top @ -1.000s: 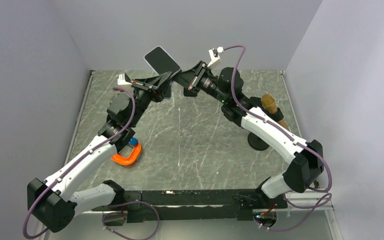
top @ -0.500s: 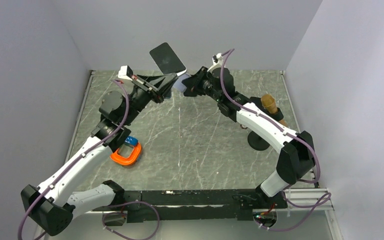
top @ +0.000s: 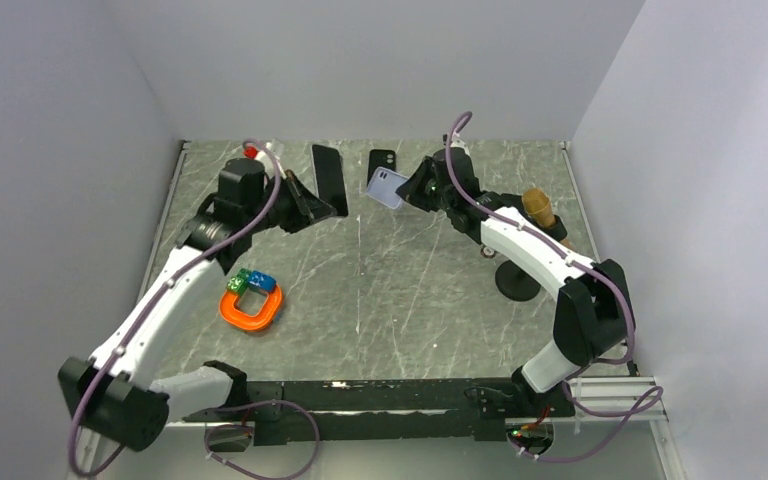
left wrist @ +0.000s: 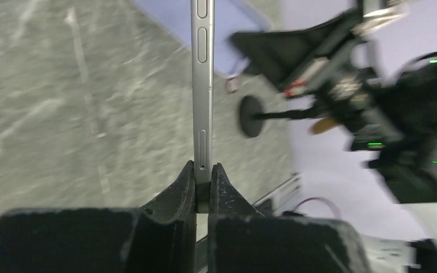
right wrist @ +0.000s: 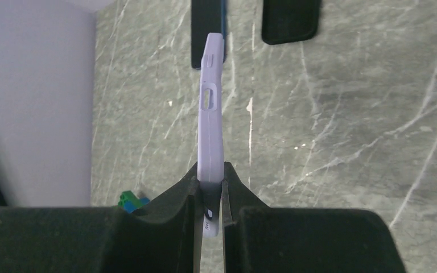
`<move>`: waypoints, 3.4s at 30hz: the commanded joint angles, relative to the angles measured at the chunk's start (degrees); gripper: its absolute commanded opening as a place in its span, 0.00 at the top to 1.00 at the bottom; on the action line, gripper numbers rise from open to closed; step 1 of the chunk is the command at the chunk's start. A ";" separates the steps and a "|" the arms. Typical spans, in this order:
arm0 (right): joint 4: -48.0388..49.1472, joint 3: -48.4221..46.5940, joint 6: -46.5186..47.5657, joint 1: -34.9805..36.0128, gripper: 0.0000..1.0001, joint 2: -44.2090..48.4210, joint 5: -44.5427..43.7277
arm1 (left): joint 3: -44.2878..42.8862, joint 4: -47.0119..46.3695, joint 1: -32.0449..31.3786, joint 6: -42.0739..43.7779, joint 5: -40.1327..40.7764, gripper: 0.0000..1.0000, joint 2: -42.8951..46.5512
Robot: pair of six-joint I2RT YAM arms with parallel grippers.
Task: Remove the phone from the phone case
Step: Place the phone at the center of the board, then move the phone to the center of the board.
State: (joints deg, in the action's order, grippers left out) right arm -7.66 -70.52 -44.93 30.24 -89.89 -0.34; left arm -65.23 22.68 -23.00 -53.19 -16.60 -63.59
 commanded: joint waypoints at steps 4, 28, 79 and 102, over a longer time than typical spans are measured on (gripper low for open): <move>-2.20 -2.59 -5.10 -0.91 1.00 -3.65 -5.68 | -2.21 10.76 9.38 29.56 -14.69 1.00 -13.22; 1.78 0.10 -15.27 -0.66 0.85 -16.81 -8.02 | -8.04 4.35 21.06 25.72 -33.37 1.00 -46.87; -27.93 -24.32 34.59 -7.99 0.98 -35.38 -63.31 | 6.93 13.66 2.09 30.11 -11.58 0.12 -6.74; -27.27 -26.84 36.24 -22.41 0.99 -42.60 -63.12 | 12.12 12.32 0.70 37.19 -16.08 0.13 -4.31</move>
State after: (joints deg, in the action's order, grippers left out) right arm -35.46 -98.52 -7.55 9.76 -134.91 -64.93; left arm -52.95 36.62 -22.06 -17.12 -30.81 -69.95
